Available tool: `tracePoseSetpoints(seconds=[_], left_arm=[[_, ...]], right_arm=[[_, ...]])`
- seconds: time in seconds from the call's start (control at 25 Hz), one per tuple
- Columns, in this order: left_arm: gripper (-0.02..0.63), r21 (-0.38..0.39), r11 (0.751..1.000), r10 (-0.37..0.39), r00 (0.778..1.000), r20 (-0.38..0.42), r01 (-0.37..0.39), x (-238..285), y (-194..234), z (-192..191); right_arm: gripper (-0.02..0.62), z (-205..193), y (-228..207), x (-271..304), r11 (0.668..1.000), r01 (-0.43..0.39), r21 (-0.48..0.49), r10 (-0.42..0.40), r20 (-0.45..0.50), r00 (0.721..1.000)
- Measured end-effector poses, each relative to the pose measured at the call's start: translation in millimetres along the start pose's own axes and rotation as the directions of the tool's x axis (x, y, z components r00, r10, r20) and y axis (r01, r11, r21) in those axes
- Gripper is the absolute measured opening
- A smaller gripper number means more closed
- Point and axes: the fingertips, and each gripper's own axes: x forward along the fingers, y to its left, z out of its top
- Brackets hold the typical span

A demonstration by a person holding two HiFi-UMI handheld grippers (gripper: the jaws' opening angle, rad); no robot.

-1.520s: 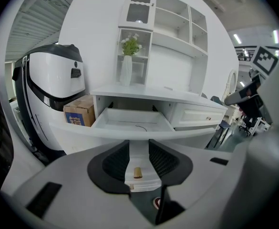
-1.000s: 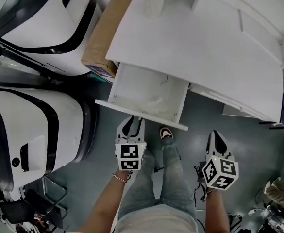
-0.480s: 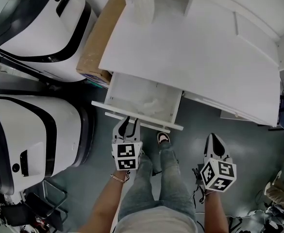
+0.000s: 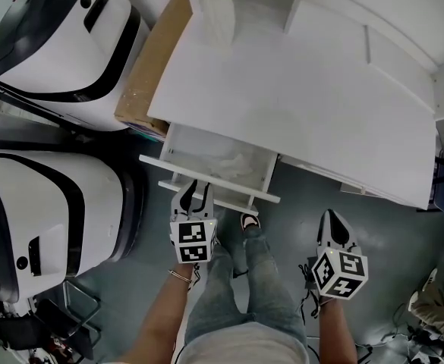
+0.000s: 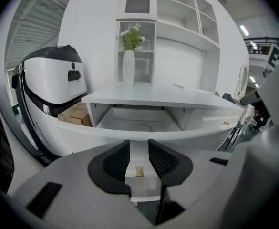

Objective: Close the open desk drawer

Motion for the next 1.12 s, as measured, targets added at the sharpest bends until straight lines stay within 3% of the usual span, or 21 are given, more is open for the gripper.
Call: tracePoseSetpoints(seconds=[1.12], left_arm=[[0.132, -0.005, 1.000, 0.010, 0.999, 0.038, -0.010, 57.0, 0.9, 46.0]], right_arm=[[0.006, 37.8, -29.2, 46.1, 0.999, -0.034, -0.019, 0.033, -0.019, 0.999]])
